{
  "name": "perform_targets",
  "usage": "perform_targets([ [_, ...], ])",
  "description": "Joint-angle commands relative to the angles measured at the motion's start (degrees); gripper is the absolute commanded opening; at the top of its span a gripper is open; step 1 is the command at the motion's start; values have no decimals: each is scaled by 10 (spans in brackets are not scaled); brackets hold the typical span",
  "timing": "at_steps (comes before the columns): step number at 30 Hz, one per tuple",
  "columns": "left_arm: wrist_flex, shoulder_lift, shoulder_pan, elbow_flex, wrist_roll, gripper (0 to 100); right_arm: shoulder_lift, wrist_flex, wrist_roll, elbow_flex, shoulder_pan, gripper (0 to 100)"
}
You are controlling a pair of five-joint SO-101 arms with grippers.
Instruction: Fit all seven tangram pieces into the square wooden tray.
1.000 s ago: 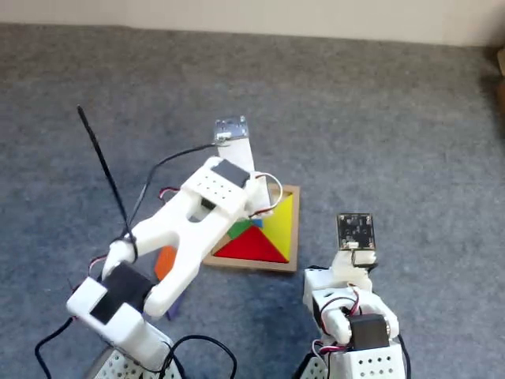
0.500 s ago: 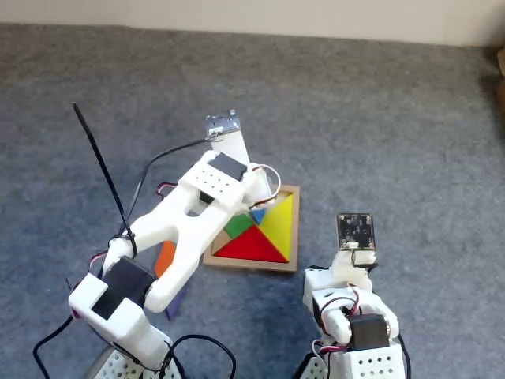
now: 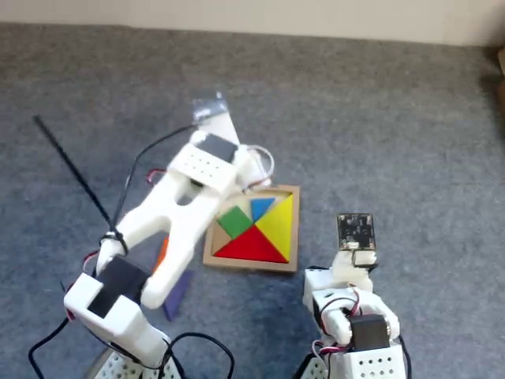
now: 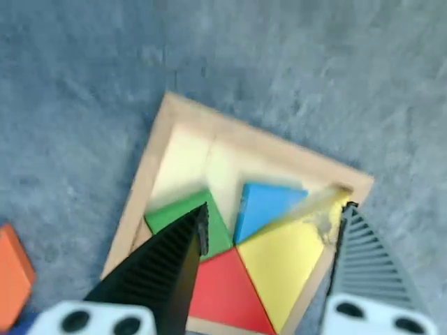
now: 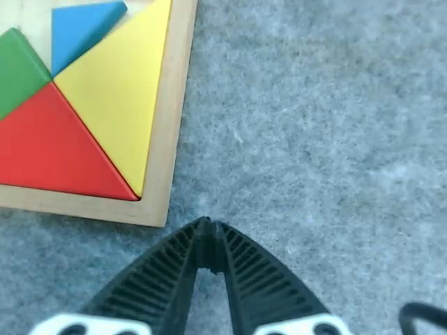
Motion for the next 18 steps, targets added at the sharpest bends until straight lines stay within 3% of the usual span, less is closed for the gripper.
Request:
perform_targets([
  [1,18,15,-22,-74,-33,287,-7,3,5,72,5,6],
  [4,27,58,-20,-103,-62,265,-7,3,5,72,5,6],
  [10,32,125,-18,-163,-101,109,-7,3,5,72,5,6],
  [18,54,138,12,-181,-200,101,-7,3,5,72,5,6],
])
